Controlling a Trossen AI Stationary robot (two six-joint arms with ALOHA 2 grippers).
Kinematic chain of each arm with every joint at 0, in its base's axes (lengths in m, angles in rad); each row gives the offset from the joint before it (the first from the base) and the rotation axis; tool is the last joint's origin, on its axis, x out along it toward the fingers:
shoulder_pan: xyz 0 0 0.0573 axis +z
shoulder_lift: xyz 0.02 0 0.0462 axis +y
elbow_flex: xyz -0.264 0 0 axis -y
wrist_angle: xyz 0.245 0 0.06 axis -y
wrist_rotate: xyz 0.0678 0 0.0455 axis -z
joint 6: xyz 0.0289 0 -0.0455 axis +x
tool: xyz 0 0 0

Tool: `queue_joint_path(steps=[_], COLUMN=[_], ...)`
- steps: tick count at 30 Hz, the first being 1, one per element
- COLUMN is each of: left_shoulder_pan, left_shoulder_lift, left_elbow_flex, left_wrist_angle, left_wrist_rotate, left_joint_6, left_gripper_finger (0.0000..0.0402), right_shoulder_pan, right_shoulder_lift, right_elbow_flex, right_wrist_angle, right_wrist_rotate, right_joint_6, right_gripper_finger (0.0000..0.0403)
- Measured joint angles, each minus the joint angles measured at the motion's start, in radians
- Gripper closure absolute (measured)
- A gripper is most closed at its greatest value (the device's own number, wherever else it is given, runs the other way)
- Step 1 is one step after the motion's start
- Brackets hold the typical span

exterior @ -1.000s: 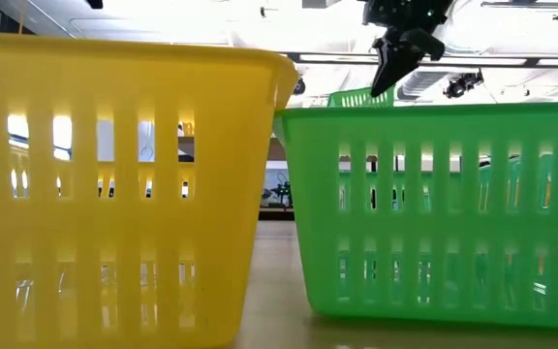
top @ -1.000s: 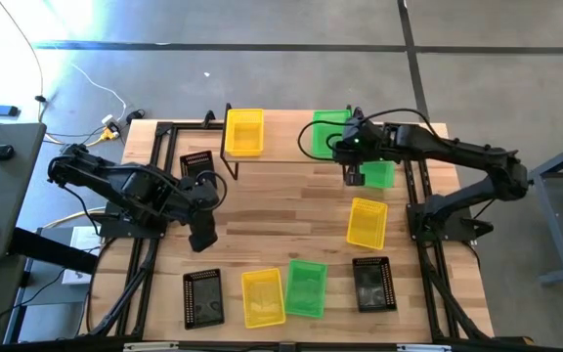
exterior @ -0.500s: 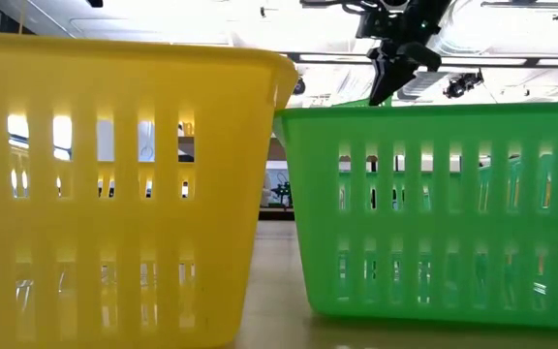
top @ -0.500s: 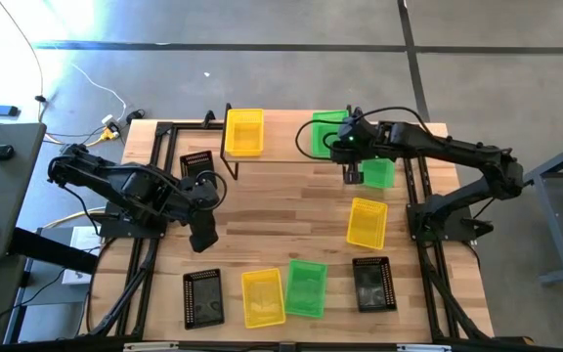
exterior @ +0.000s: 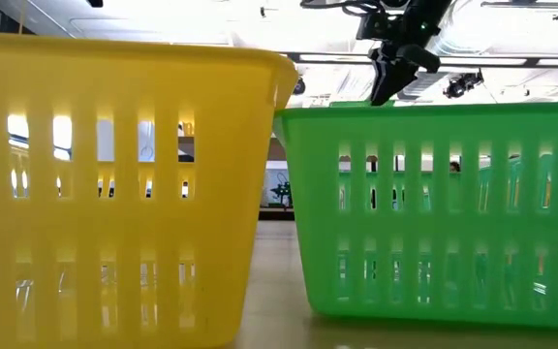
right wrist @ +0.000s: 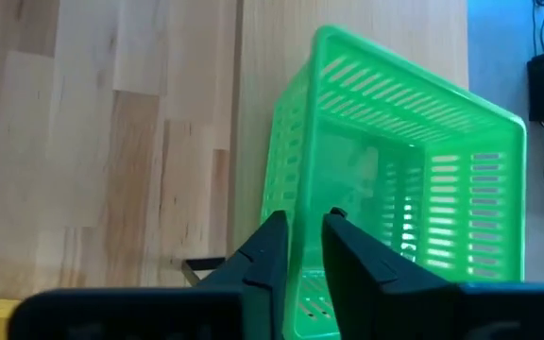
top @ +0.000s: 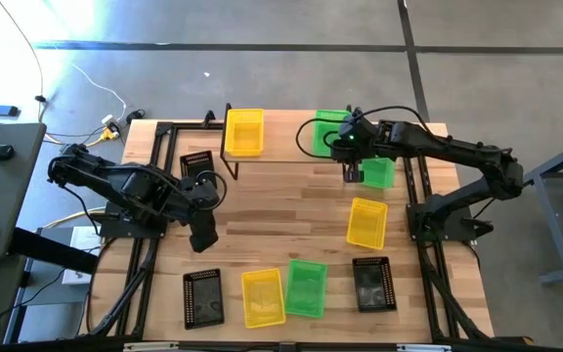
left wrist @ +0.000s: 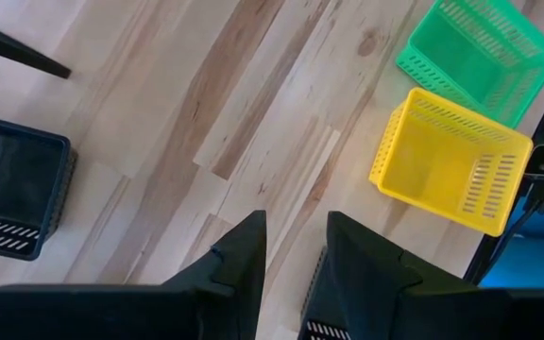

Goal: Stack baskets on shelf by color
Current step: Put the middle left green bin on the shelf, then put the bottom left black bin on the shelf

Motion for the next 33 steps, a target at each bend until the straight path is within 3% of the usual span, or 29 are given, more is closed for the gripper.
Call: queue_joint_path(steps=[6, 18, 28, 33], left_shoulder_pan=[0.0, -0.001, -0.054, -0.135], left_shoulder_lift=[0.0, 0.0, 0.0, 0.001], left_elbow_flex=[0.0, 0.0, 0.0, 0.0], left_wrist_angle=[0.0, 0.045, 0.139, 0.134], left_wrist_rotate=[0.001, 0.023, 0.065, 0.027], left_joint_6=[0.001, 0.001, -0.029, -0.155], left_gripper_finger=[0.0298, 0.0298, 0.0298, 0.0298], right_shoulder_pan=[0.0, 0.019, 0.125, 0.212], right_shoulder_lift=[0.0, -0.069, -0.109, -0.108], right_elbow_flex=[0.0, 0.0, 0.0, 0.0], right_wrist_angle=[0.0, -0.041, 0.0, 0.003], right_wrist_rotate=[0.004, 0.0, -0.001, -0.003], right_joint_6=[-0.003, 0.003, 0.108, 0.208], right_gripper_finger=[0.0325, 0.0324, 0.0324, 0.0324])
